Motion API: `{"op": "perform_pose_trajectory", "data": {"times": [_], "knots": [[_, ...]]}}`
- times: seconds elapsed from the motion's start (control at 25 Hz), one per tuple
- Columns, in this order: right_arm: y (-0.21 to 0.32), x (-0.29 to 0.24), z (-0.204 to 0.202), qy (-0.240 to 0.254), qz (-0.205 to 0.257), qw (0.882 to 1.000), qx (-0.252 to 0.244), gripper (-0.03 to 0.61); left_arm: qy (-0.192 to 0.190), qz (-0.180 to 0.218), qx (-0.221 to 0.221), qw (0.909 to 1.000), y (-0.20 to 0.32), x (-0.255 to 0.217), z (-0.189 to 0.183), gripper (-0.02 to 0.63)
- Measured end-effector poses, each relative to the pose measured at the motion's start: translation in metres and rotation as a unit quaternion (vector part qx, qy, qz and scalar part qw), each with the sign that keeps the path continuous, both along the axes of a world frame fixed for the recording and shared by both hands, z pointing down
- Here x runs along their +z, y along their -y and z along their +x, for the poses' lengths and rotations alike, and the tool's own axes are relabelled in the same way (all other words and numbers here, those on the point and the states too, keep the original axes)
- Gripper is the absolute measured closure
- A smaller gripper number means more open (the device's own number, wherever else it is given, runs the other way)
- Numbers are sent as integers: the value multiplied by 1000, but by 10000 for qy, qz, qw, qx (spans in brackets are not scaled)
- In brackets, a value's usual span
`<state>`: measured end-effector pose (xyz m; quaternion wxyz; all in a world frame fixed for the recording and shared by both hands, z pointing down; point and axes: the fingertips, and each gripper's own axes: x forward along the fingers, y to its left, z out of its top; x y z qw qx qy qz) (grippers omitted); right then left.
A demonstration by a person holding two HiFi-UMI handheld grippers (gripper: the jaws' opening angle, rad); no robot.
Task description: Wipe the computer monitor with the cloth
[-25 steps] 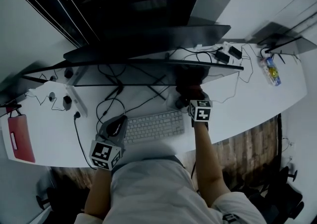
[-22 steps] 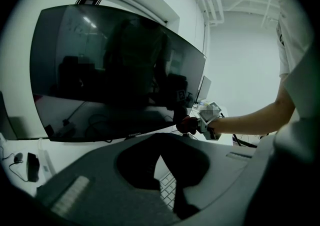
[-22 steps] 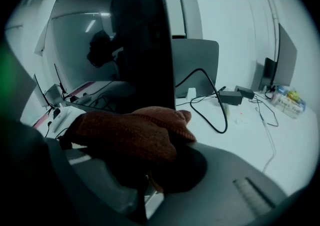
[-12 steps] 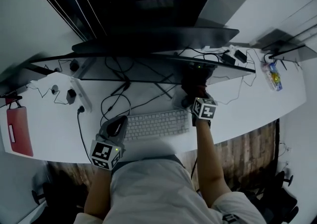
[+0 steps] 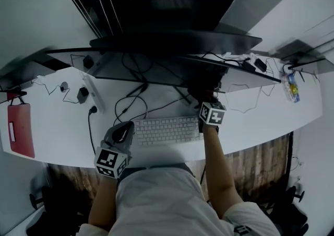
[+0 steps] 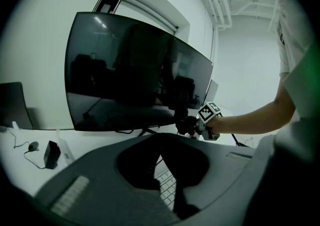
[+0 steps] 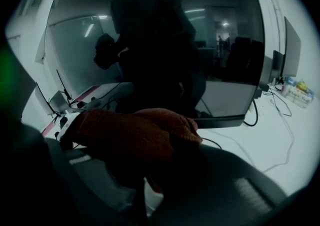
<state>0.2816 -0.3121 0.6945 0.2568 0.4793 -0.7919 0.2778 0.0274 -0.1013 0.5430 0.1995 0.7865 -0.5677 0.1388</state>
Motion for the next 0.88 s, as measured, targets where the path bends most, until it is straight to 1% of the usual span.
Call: {"op": "perform_pose_trajectory", "data": {"times": [0.4,0.6,0.88], "knots": [[-11,2,-60,14,-38,9999,-160,538,-46,-26,-320,9995,-30,2,-55,605],[-18,-1,-98,24,-37,9996,-275,539,-61,-52,-461,9989,-44,2,-87,604],[-27,1,-145,-245,-1,9990,-361,540,-113,-40,-618,9980,-59,2,-128,604]]}}
